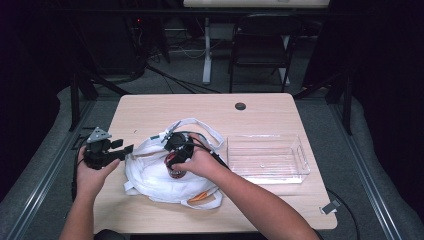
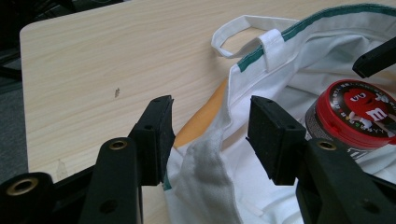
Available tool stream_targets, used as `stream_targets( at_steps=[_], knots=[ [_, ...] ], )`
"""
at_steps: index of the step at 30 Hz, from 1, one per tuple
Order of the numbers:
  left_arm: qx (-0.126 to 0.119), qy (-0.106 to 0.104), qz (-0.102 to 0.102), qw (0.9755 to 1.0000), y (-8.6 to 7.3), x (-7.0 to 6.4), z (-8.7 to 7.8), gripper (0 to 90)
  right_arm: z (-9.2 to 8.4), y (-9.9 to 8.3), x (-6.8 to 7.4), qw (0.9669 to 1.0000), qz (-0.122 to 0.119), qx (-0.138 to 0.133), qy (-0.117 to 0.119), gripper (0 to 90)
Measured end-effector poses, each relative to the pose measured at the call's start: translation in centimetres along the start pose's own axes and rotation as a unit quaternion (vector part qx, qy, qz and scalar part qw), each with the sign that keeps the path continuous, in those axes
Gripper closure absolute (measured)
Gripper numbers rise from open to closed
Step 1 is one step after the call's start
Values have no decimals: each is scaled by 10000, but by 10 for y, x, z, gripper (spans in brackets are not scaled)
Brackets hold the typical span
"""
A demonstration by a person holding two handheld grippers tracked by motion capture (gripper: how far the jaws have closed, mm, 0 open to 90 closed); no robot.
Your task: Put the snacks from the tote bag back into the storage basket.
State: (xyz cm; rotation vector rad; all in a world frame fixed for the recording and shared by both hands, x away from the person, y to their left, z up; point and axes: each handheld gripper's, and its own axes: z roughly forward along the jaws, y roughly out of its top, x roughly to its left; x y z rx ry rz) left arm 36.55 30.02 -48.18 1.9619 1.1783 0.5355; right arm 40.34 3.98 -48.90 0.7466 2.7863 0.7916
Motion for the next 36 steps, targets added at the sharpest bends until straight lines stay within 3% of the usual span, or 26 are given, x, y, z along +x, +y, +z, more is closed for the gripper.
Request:
stream_targets(
  at_steps=[21,36],
  knots=[
    [25,-4,-4,10000,0,-1,2,504,9,2,0,10000,71,-33,-11,271],
    [44,-3,-7,10000,-1,0,2,504,19,1,-1,9996,180,209,-10,246]
  ],
)
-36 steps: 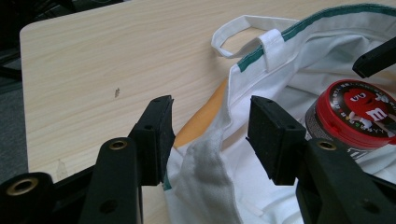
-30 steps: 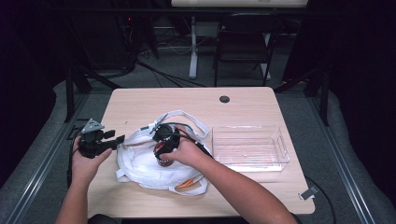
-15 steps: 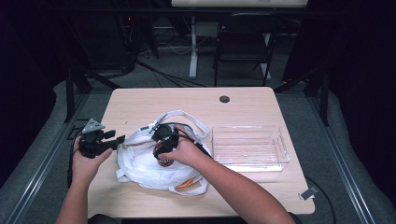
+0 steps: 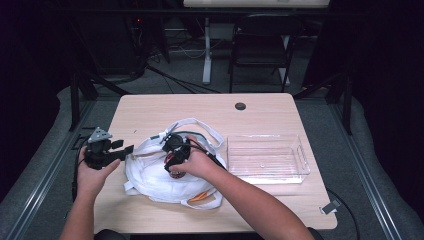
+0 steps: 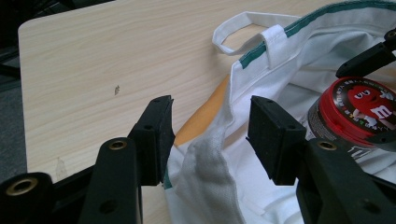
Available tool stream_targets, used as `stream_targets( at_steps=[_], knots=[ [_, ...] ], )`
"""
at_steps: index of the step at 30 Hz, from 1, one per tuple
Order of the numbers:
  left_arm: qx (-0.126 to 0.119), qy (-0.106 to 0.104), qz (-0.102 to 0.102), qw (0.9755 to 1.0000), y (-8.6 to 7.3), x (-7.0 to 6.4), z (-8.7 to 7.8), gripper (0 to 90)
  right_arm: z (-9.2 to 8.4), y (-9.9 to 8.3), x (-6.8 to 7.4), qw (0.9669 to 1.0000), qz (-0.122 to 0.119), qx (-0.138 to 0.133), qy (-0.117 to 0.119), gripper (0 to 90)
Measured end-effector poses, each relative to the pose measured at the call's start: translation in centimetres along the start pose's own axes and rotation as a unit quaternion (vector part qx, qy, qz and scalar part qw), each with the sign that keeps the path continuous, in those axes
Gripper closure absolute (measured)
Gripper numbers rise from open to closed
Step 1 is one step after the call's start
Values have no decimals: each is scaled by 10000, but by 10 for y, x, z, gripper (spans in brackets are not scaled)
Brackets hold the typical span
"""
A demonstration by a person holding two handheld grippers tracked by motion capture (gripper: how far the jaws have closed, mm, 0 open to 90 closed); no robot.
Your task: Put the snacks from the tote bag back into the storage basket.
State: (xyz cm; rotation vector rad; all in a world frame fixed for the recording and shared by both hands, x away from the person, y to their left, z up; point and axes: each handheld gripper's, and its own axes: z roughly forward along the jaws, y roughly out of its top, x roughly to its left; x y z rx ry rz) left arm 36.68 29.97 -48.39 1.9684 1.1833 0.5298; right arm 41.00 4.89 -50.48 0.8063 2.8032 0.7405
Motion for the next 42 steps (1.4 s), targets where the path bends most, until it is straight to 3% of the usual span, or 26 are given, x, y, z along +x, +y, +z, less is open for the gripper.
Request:
stream_targets(
  at_steps=[22,42],
  knots=[
    [1,7,16,10000,0,0,1,503,14,-2,1,9998,148,142,-34,242],
    [-1,18,14,10000,0,0,1,503,11,-2,3,9995,231,184,-144,247]
  ],
)
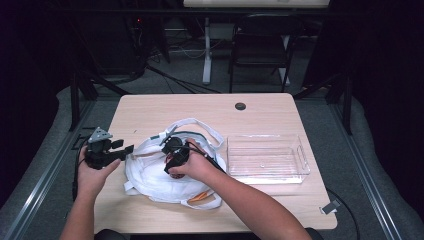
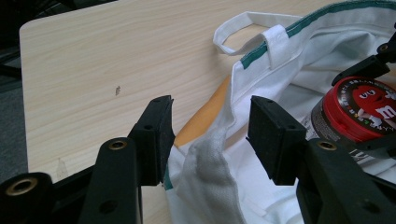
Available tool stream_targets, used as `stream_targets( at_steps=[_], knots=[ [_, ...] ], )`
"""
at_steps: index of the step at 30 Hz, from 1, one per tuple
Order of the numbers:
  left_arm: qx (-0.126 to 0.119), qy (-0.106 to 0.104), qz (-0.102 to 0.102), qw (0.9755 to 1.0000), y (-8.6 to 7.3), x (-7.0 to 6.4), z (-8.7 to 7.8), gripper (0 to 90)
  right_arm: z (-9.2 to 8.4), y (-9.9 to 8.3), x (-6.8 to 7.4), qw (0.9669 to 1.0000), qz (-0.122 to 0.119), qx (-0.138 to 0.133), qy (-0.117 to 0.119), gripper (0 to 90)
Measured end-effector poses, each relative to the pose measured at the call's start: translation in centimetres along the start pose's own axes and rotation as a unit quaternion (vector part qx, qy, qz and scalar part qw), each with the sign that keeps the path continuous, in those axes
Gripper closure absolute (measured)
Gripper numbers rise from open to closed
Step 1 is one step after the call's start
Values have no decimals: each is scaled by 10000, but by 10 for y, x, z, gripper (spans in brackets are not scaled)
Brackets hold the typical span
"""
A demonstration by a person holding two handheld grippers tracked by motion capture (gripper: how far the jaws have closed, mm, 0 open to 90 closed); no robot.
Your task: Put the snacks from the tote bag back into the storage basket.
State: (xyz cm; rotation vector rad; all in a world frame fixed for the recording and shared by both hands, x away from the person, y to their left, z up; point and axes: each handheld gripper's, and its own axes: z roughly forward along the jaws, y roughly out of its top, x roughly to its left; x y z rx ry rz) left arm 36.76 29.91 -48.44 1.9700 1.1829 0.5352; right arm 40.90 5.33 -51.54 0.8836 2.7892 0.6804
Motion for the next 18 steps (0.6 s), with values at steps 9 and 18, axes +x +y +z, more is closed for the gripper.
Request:
stream_targets(
  at_steps=[9,18],
  knots=[
    [-10,7,-5,10000,0,0,0,504,-5,-1,2,10000,1,-44,-12,247],
    [6,1,14,10000,0,0,1,503,-15,-1,1,10000,-3,-79,-23,247]
  ],
)
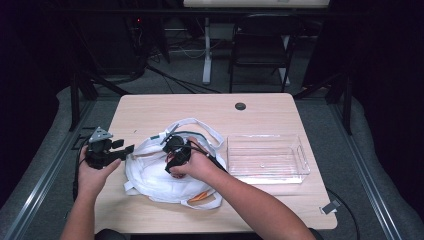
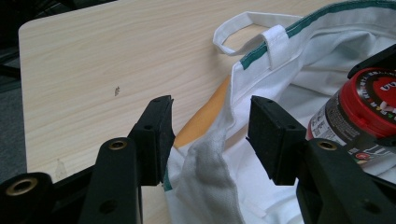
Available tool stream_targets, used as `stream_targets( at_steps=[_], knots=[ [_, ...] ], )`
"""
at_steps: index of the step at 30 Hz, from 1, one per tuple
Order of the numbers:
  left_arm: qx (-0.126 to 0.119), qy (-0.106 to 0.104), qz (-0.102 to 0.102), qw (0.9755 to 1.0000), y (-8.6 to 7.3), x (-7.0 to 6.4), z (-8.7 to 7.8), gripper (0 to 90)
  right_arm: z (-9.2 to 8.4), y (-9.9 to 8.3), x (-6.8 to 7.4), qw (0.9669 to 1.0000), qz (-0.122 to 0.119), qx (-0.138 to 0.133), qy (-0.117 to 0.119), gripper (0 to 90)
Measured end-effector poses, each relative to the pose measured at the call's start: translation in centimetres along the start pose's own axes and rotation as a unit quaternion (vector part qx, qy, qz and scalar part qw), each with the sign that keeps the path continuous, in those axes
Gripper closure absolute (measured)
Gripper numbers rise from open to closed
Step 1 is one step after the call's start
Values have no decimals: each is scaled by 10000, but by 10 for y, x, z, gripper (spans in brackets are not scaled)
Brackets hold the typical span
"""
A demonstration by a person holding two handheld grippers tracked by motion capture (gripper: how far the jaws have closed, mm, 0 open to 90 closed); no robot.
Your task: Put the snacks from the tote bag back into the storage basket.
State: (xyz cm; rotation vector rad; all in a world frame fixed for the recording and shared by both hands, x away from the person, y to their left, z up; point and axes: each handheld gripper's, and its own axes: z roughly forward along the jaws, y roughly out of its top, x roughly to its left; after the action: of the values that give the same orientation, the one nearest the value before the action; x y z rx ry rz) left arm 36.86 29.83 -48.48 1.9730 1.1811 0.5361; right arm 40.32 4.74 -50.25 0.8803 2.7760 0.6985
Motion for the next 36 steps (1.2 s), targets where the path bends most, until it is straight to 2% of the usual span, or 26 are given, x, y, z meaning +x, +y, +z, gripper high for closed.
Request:
stream_targets(
  at_steps=[2,10,20,36],
  knots=[
    [7,-2,6,10000,0,0,0,503,-5,0,0,9999,-67,59,-58,247],
    [-20,-1,-15,10000,0,0,0,503,-18,0,2,9998,-108,-9,-151,247],
    [-36,3,-3,10000,1,0,-1,503,-33,2,7,9996,-211,-53,-156,247],
    [-51,8,-20,10000,1,0,-1,503,-64,7,12,9994,-249,-251,-64,247]
  ],
)
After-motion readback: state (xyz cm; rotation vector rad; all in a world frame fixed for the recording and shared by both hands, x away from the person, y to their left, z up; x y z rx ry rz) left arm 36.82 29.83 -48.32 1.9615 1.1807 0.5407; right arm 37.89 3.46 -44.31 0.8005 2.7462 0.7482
